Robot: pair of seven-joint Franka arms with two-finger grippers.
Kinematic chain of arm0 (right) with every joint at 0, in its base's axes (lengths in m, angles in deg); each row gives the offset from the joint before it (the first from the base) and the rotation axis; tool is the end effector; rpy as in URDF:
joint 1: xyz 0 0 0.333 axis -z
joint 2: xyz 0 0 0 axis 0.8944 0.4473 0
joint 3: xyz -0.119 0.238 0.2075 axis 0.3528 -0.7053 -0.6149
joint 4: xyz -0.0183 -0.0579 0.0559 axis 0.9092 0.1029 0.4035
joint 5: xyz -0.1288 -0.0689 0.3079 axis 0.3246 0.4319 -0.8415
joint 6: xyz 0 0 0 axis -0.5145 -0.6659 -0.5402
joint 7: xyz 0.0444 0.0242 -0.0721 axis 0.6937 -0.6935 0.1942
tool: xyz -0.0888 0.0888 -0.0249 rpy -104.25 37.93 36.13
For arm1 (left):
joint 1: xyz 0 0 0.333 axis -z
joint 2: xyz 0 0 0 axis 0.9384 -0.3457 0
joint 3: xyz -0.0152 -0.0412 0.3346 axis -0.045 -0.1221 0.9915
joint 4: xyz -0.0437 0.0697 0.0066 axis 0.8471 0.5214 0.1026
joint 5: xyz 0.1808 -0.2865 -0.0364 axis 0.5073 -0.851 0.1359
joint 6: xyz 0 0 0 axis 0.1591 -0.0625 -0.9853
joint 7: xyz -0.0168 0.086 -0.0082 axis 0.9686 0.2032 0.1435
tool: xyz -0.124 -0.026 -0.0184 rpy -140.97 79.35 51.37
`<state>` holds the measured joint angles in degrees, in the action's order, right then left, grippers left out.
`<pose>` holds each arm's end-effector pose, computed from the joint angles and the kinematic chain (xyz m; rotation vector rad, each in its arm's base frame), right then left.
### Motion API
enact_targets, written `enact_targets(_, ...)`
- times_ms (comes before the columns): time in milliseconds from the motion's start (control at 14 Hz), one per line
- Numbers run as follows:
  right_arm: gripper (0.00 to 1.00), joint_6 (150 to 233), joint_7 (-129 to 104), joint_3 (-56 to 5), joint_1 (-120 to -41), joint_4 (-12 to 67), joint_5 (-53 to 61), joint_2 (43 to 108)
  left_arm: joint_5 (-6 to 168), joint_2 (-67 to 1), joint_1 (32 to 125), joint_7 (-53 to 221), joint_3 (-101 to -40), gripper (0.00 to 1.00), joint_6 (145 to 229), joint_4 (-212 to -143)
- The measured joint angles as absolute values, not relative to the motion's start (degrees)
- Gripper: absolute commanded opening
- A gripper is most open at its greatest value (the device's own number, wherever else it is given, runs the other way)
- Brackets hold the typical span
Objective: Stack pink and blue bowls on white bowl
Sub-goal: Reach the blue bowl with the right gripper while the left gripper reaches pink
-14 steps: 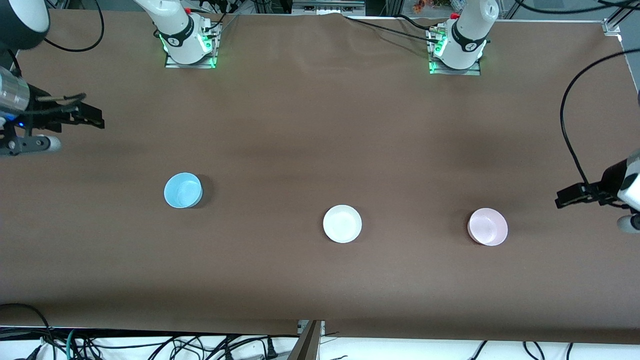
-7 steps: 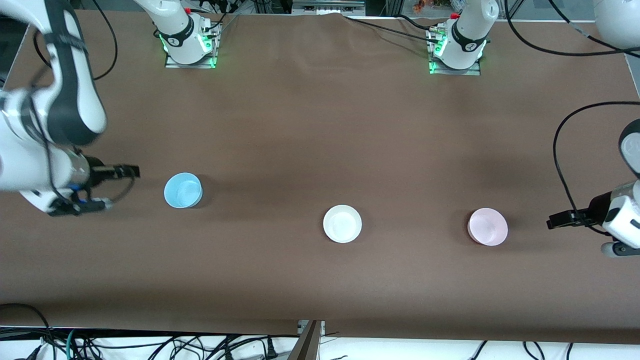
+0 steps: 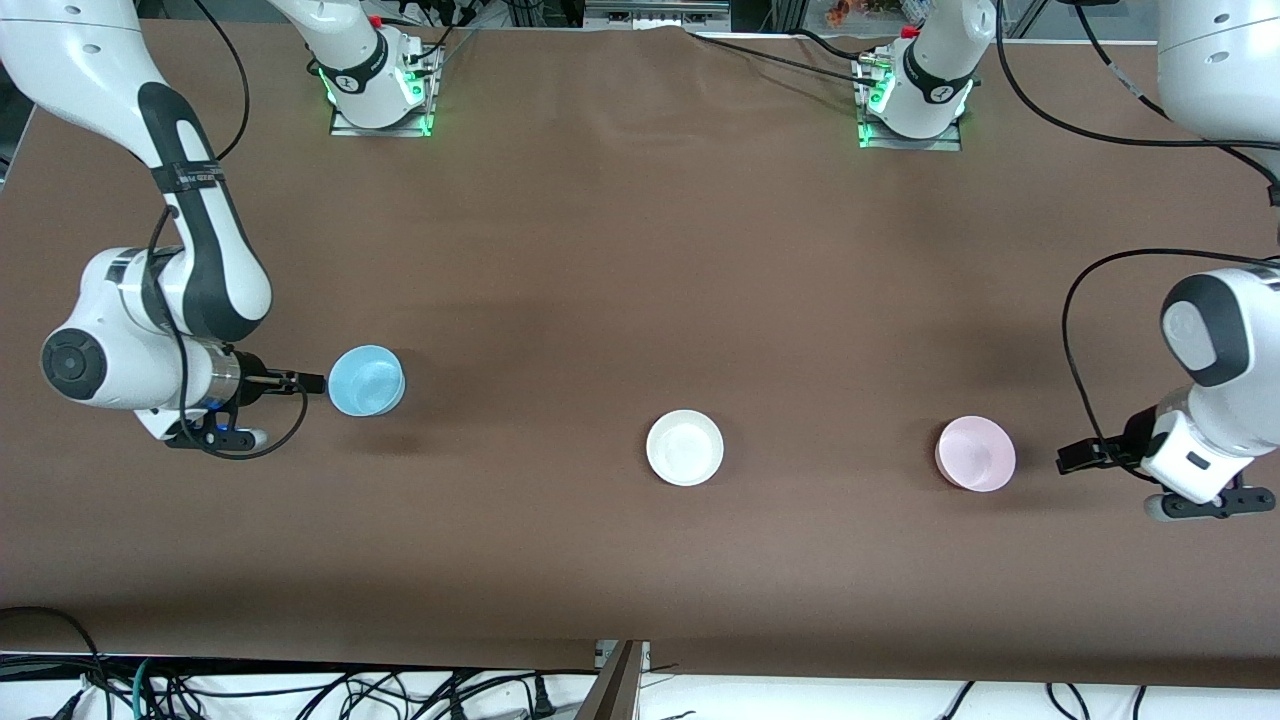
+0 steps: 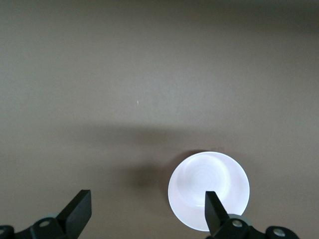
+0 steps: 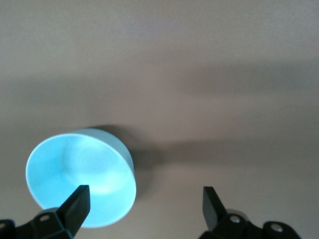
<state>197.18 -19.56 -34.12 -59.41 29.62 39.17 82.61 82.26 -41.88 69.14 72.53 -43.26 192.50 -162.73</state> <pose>0.6103 -0.0086 0.2856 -3.0728 0.1037 0.2723 0.6759 0.0840 0.3530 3.1134 0.1738 0.0899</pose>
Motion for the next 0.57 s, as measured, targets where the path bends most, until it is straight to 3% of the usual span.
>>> enact_targets(357,1.0,207.9,-20.3,-34.6,-59.7,36.1,39.1,82.6,81.3,-42.1,69.3,72.5,-43.7,0.98,193.5,-164.8)
enact_targets(571,1.0,212.7,-20.4,-34.7,-59.8,38.9,39.1,82.6,81.3,-42.9,69.3,72.5,-43.8,0.98,198.2,-167.1)
